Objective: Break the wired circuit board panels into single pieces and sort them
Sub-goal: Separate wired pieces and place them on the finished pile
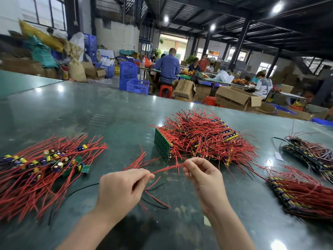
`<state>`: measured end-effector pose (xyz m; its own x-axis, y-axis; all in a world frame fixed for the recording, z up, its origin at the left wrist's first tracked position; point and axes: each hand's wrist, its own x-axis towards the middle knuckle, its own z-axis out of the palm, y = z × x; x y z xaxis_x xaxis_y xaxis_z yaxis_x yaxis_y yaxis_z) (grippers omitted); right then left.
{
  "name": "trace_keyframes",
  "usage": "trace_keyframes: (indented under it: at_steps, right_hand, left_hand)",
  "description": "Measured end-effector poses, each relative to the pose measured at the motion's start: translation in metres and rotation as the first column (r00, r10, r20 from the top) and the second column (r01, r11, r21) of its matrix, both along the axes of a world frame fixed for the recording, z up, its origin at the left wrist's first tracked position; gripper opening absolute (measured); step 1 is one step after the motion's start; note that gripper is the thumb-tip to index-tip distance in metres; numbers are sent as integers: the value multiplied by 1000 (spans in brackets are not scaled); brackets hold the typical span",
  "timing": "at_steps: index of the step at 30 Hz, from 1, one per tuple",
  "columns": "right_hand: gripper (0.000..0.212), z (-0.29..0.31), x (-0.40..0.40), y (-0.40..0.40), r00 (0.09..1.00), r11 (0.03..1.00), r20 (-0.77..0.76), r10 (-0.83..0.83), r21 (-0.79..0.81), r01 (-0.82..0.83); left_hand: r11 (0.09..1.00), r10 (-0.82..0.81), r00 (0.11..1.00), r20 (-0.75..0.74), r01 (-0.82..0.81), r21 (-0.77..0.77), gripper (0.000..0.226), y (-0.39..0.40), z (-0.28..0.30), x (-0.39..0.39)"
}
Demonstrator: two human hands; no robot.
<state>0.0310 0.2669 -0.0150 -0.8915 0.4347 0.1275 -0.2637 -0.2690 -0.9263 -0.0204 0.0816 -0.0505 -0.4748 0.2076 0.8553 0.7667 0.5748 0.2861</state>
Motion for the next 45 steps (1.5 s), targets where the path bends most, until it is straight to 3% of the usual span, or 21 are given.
trace_keyframes:
  at_steps: [3, 10, 13, 17, 19, 23, 26, 29, 32, 40, 43, 45]
  right_hand:
    - [9, 2, 0, 7, 998, 997, 23, 65, 30, -66]
    - [36, 5, 1, 15, 981, 978, -17, 196, -71, -196]
    - [37, 5, 1, 16, 971, 969, -18, 239, -66, -240]
    - [37, 4, 2, 24, 973, 969, 9, 231, 86, -231]
    - [35, 4, 3, 27, 957, 956, 25, 288, 50, -289]
    - [38, 5, 6, 34, 915, 916, 63, 399, 14, -400]
    - [38, 4, 6, 36, 897, 899, 87, 434, 26, -437]
    - [36, 3, 6, 35, 919, 917, 106, 379, 92, -388]
    - [37, 3, 4, 32, 970, 942, 76, 231, 231, -242]
    - [33, -1, 3, 12, 991, 903, -126, -45, 419, 94]
    - [35, -3, 0, 9, 990, 944, -122, -72, 313, 107]
    - [35, -5, -4, 8, 998, 999, -56, -6, 47, 9]
  left_hand:
    - [1000, -2, 1000, 21, 2, 0, 35, -2, 1, -1]
    - [1000, -29, 999, 44, 28, 2, 32, -4, 3, 0]
    - [998, -58, 997, 52, 58, 4, 44, -6, 4, -1]
    - [995, -103, 993, 55, 102, 5, 52, -7, 4, -1]
    - [993, -120, 991, 55, 119, 11, 54, -8, 5, -2]
    - [987, -160, 985, 67, 158, 34, 50, -10, 7, -3]
    - [986, -167, 984, 70, 165, 25, 35, -12, 7, -4]
    - [988, -155, 985, 69, 155, 4, 24, -13, 6, -5]
    - [988, -146, 987, 74, 149, -39, 30, -13, 5, -5]
    - [981, -136, 972, 194, 159, -109, 34, -11, 2, -3]
    - [981, -177, 952, 249, 190, -29, 32, -10, 5, 2]
    - [973, -229, 927, 297, 218, 70, 30, -9, 7, 4]
